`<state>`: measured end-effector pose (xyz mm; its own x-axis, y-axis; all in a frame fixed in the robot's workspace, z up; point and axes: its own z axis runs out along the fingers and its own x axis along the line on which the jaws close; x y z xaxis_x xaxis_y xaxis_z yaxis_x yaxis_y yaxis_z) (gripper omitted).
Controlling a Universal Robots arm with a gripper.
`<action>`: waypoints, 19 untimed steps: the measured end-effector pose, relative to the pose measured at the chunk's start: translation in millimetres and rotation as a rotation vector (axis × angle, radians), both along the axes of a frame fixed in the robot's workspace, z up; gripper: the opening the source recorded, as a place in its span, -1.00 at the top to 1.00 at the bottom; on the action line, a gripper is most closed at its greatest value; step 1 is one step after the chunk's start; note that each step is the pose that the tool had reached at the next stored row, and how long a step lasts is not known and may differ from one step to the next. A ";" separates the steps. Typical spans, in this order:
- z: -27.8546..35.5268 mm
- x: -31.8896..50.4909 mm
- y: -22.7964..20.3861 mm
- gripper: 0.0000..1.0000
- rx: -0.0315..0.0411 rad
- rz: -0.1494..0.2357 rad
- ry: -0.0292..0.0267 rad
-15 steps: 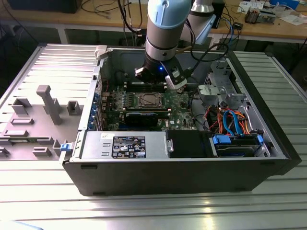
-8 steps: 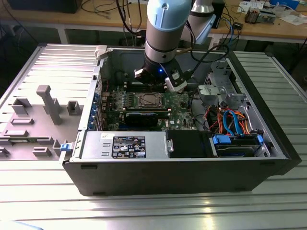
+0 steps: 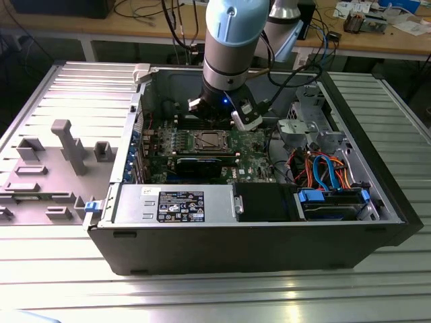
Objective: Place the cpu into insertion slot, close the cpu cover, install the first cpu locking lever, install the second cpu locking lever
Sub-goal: 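Install the second cpu locking lever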
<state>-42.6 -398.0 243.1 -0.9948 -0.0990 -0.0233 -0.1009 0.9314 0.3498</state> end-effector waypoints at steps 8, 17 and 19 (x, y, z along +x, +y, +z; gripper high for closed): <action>0.0 0.0 -1.1 0.79 0.0650 -0.001 0.0000; 0.0 0.0 -5.1 0.79 0.2203 -0.002 0.0001; 0.0 -0.1 -5.1 0.79 0.2225 -0.002 0.0001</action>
<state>-42.7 -403.1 243.2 -0.9950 -0.0895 -0.0443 -0.0992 0.8314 0.5467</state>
